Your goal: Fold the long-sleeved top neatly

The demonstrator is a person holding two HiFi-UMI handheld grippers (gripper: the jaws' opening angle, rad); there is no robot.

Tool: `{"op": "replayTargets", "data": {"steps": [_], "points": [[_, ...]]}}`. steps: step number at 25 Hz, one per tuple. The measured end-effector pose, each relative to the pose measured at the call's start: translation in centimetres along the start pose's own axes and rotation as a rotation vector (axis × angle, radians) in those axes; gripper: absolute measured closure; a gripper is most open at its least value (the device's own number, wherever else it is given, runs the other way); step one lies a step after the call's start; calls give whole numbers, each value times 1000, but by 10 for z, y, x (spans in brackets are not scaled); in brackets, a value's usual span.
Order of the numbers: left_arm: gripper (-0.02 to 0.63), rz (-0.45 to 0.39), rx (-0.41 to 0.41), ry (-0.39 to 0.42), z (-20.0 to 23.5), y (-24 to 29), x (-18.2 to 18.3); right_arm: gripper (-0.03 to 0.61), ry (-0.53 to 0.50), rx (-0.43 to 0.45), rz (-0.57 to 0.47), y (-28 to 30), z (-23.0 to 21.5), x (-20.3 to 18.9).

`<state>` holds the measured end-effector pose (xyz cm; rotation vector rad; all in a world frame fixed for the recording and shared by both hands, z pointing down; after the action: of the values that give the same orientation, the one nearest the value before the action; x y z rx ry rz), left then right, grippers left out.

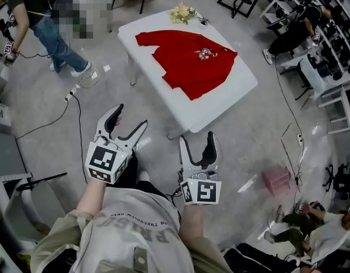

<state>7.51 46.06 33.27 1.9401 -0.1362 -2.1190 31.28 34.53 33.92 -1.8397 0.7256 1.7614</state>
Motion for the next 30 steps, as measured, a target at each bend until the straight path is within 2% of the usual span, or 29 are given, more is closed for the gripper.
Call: {"op": "replayTargets", "data": {"steps": [7,18,23,30], "points": [[284,12,-80,-5,61,43,11,236,-23,-70,25,57,14,-3],[284,34,-224,6,183,119,39,236,-48,-194,51,180,50,-13],[284,96,-294,-7,208,138,28,236,-65,-229,96,207,61,-24],[284,207,-388,-45,214,182,5,236,-90,-252,168,235,52,-39]]}}
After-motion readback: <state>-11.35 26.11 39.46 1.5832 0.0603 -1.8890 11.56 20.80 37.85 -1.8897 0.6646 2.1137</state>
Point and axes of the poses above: the fingertips, and each gripper's own axes: y forward along the fingers, z to its left, x out of its top, the point moved 10 cm from there along -y, backward along the fingers, and after that the axes turned 14 degrees about -x, right-handed, at the moved point
